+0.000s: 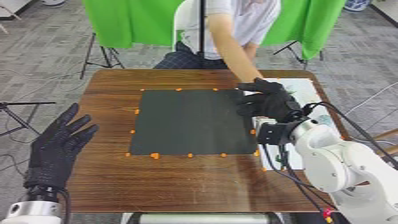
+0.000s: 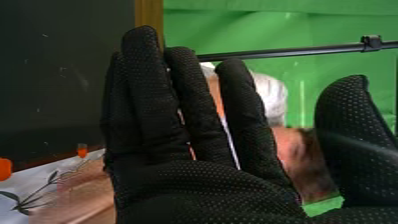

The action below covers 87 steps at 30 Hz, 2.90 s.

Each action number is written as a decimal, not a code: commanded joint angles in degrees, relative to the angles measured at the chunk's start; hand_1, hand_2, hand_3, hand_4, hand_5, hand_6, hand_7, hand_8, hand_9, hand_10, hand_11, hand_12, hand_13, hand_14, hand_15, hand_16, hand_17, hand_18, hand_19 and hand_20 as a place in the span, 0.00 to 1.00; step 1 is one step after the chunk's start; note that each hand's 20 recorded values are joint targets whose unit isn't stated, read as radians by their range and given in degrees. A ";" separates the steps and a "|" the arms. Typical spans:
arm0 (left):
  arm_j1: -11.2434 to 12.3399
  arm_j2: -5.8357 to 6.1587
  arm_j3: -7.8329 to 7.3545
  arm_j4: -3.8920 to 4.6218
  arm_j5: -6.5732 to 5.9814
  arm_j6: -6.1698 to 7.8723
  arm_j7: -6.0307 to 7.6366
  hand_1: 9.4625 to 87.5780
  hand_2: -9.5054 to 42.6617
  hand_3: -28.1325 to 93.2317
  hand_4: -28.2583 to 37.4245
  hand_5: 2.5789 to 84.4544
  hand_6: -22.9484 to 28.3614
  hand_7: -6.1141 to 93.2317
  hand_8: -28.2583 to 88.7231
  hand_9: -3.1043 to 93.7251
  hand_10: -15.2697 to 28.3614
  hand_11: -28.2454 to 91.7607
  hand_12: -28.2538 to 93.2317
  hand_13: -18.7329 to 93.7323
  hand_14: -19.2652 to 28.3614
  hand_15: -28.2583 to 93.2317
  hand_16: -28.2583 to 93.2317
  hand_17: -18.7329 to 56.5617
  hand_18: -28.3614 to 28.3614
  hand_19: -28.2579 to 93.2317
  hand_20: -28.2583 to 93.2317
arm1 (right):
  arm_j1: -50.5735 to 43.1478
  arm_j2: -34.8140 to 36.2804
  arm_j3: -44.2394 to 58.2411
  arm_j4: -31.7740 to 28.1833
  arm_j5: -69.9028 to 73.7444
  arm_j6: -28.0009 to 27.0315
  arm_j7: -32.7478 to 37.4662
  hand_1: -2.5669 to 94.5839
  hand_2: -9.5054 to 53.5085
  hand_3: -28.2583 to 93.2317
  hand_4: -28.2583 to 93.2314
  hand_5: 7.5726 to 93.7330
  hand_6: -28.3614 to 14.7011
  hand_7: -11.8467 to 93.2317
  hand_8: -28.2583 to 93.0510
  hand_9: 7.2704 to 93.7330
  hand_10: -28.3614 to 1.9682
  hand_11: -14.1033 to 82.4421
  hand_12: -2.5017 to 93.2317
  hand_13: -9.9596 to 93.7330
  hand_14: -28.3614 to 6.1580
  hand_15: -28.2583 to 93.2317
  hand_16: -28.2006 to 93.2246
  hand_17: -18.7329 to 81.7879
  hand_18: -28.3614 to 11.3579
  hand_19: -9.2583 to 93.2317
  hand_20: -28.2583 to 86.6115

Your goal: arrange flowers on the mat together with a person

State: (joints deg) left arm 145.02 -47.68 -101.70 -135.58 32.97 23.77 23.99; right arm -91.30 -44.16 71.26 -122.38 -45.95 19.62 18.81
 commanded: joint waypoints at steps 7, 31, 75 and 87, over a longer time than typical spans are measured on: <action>0.75 0.21 0.29 0.20 -0.15 -0.19 0.67 0.15 0.33 0.85 0.06 0.34 0.55 0.16 0.17 0.33 0.70 0.39 0.33 0.34 0.85 0.58 0.19 0.12 0.84 0.54 0.34 | -0.19 -0.14 0.25 -0.18 -0.48 -0.10 -0.20 0.22 0.31 0.84 0.05 0.52 0.60 0.23 0.14 0.58 0.24 0.31 0.17 0.58 0.18 0.63 0.30 0.37 0.06 0.73 0.28; 0.77 1.55 0.89 0.23 -1.50 1.08 2.72 0.15 0.33 0.85 0.06 0.34 0.55 0.16 0.17 0.33 0.70 0.39 0.33 0.34 0.85 0.58 0.20 0.12 0.84 0.54 0.34 | 0.16 0.02 0.15 -0.07 -0.21 -0.25 -0.67 0.23 0.31 0.84 0.05 0.52 0.60 0.23 0.14 0.58 0.25 0.31 0.17 0.58 0.18 0.63 0.30 0.37 0.05 0.73 0.28; -0.09 -0.41 0.52 0.27 0.04 0.34 -0.13 0.15 0.33 0.85 0.06 0.34 0.55 0.16 0.17 0.33 0.70 0.39 0.33 0.34 0.85 0.58 0.19 0.12 0.84 0.54 0.34 | 0.16 -0.06 0.05 -0.24 -0.62 0.00 -0.14 0.22 0.31 0.84 0.05 0.52 0.60 0.23 0.14 0.58 0.24 0.31 0.17 0.58 0.18 0.63 0.30 0.37 0.05 0.73 0.28; 0.50 0.41 0.37 0.19 -0.36 0.65 0.79 0.15 0.33 0.85 0.06 0.34 0.55 0.16 0.17 0.33 0.70 0.39 0.33 0.34 0.85 0.58 0.19 0.12 0.84 0.54 0.34 | -1.56 1.16 1.75 -3.18 -11.39 1.89 3.64 0.24 0.29 0.84 0.05 0.51 0.59 0.23 0.14 0.57 0.24 0.31 0.17 0.59 0.18 0.63 0.30 0.38 0.04 0.73 0.28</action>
State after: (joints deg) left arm 144.48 -47.55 -101.18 -135.55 32.62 24.34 24.50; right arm -91.18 -44.04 71.34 -122.78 -48.04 19.65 18.85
